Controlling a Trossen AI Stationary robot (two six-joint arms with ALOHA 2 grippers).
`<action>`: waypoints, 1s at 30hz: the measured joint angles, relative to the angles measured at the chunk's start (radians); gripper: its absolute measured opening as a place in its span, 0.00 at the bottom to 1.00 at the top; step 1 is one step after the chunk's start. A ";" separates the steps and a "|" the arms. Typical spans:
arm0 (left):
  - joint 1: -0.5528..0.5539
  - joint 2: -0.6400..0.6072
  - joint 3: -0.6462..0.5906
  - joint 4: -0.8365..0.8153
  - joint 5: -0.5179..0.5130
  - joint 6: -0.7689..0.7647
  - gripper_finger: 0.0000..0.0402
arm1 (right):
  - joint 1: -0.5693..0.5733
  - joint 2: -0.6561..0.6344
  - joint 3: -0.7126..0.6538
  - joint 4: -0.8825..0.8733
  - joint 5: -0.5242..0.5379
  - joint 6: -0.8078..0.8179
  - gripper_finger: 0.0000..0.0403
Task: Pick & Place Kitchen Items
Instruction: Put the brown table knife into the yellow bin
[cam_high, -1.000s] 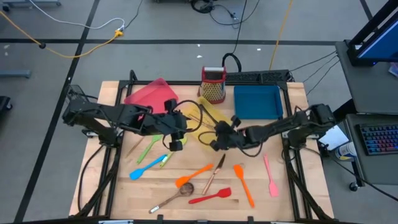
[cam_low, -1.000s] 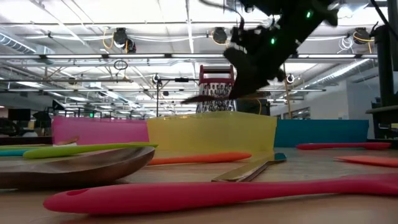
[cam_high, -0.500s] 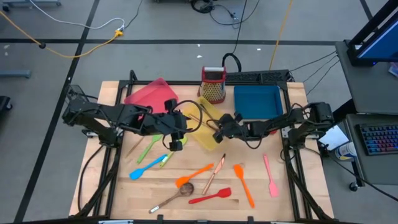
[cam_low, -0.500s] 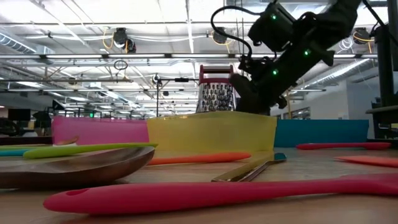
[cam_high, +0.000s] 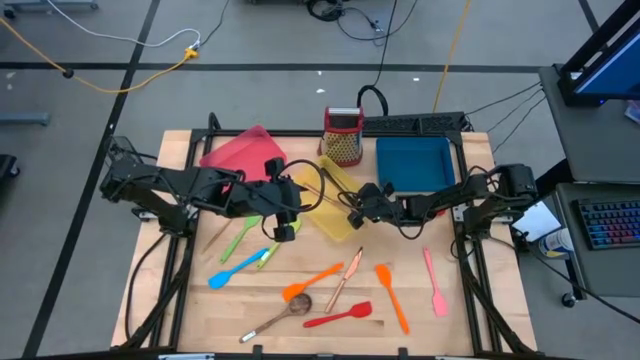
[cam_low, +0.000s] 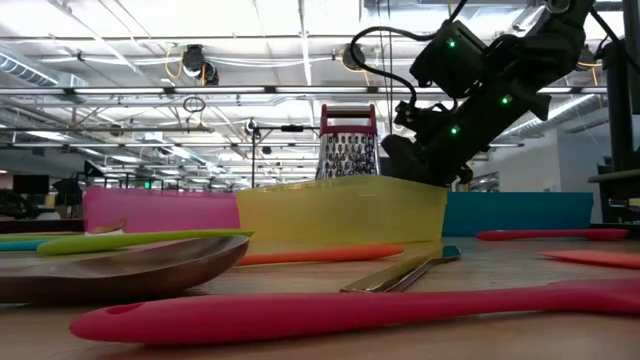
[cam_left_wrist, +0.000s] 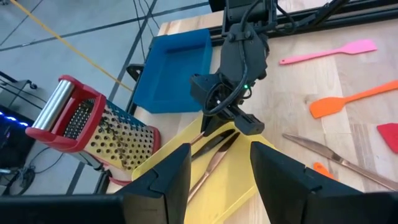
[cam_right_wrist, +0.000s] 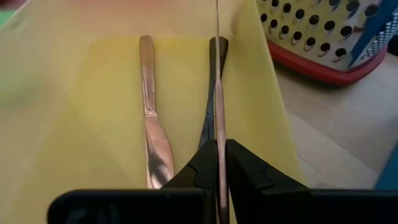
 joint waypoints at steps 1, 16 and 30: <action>0.000 0.000 0.000 0.001 0.000 0.000 0.43 | 0.000 0.000 0.000 0.000 -0.001 -0.004 0.05; 0.000 0.000 0.000 0.000 0.000 0.008 0.43 | -0.001 -0.001 0.000 0.000 -0.051 -0.020 0.11; 0.000 0.000 0.000 0.000 0.000 -0.002 0.43 | 0.003 0.004 -0.003 0.055 -0.062 -0.072 0.18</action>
